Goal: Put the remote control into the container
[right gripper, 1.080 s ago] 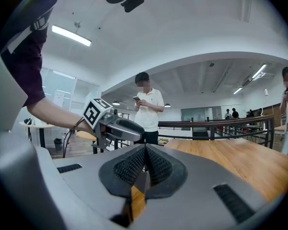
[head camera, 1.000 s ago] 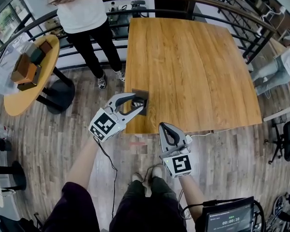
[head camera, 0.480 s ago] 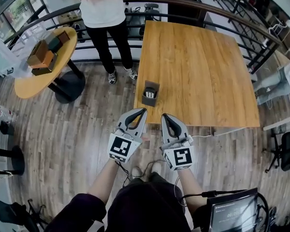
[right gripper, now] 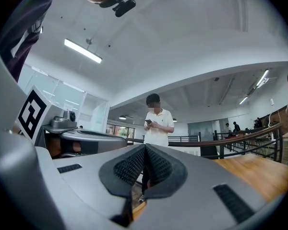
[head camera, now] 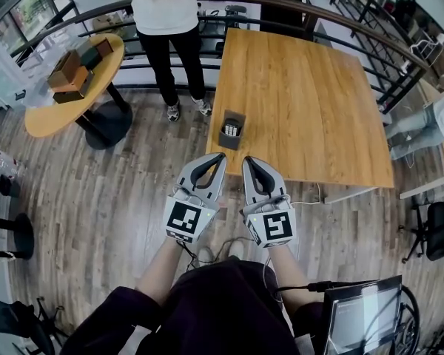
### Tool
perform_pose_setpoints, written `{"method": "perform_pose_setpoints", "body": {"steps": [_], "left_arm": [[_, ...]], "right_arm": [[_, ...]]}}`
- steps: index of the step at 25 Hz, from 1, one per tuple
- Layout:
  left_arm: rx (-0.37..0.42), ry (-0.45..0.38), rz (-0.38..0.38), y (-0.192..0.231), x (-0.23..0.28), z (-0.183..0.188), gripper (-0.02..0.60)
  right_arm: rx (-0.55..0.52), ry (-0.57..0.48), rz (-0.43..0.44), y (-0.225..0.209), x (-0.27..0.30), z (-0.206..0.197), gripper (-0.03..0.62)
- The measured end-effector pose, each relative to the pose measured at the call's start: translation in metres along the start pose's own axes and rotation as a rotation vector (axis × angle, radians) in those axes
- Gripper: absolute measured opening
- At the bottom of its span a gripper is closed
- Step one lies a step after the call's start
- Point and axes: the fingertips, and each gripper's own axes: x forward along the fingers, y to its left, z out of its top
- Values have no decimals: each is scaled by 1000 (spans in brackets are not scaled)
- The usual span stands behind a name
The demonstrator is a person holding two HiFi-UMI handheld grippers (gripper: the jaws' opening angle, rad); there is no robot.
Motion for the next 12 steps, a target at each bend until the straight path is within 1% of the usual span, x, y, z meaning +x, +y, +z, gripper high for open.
{"method": "perform_pose_setpoints", "body": {"steps": [7,12], "left_arm": [[27,2,21,1,-6,2,11],[21,2,30,-12,-5,-1,10]], "right_arm": [[-2,-10,19,5,-4,4,17],[-9,-18,26,-1,-16,6,17]]}}
